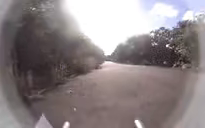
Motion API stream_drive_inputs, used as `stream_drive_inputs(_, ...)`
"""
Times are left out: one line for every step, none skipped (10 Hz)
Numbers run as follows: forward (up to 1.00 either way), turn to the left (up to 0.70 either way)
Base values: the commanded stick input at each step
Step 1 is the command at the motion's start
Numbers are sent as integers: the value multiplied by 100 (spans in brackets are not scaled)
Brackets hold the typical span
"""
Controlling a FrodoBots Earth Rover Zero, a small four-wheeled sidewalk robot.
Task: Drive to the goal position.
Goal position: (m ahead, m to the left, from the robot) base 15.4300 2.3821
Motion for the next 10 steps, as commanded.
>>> stream_drive_inputs(70, -23)
stream_drive_inputs(70, -11)
stream_drive_inputs(70, 0)
stream_drive_inputs(70, 0)
stream_drive_inputs(70, 0)
stream_drive_inputs(70, 0)
stream_drive_inputs(70, 0)
stream_drive_inputs(70, 0)
stream_drive_inputs(70, 0)
stream_drive_inputs(70, 0)
